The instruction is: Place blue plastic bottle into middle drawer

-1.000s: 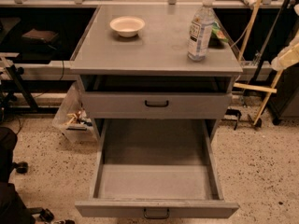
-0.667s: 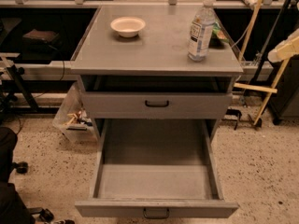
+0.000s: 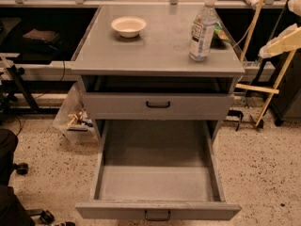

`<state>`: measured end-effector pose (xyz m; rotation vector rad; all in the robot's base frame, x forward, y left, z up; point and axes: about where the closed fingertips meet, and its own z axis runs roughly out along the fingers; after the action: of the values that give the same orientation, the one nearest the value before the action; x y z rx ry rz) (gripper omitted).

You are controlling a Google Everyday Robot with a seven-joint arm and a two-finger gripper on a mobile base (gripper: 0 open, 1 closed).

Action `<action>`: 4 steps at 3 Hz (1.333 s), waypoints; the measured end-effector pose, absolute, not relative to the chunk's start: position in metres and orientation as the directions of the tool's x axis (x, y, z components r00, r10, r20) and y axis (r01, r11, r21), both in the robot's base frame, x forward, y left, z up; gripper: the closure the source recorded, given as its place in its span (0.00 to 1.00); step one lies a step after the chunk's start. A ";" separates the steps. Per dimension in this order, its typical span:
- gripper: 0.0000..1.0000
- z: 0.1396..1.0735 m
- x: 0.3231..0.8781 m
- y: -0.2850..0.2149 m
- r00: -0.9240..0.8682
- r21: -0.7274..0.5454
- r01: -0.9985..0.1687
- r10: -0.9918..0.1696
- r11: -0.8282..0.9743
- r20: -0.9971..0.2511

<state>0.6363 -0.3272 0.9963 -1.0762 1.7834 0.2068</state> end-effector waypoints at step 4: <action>0.00 0.945 0.783 -0.184 -0.053 -0.180 -0.800 -0.367 0.572 -0.929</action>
Offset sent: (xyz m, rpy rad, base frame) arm 0.0784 0.0836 -0.0410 0.1734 -0.0354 0.0841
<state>0.7832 -0.1842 0.9451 -0.9907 1.6547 0.4696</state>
